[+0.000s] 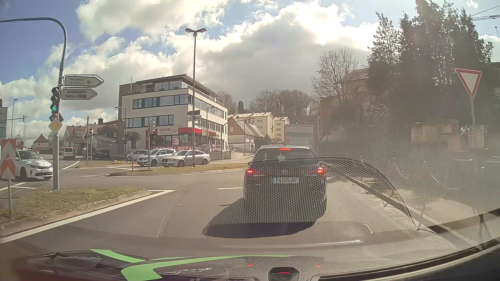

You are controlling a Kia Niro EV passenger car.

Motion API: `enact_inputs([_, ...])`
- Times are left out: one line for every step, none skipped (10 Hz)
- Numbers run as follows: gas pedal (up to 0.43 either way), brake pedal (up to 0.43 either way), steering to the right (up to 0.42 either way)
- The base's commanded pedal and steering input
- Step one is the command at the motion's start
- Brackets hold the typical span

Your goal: Follow the waypoints while adhering to traffic rules and regulations

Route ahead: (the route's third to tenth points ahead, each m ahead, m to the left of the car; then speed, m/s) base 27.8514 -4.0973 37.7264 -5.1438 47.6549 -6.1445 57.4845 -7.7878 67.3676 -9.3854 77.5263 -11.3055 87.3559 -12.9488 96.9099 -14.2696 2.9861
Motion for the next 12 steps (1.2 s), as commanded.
enact_inputs([0.000,0.323,0.093])
enact_inputs([0.000,0.329,0.093])
enact_inputs([0.000,0.329,0.093])
enact_inputs([0.000,0.329,0.093])
enact_inputs([0.000,0.305,0.093])
enact_inputs([0.000,0.280,0.094])
enact_inputs([0.000,0.280,0.096])
enact_inputs([0.000,0.274,0.096])
enact_inputs([0.000,0.256,0.096])
enact_inputs([0.000,0.250,0.098])
enact_inputs([0.000,0.238,0.098])
enact_inputs([0.000,0.213,0.099])
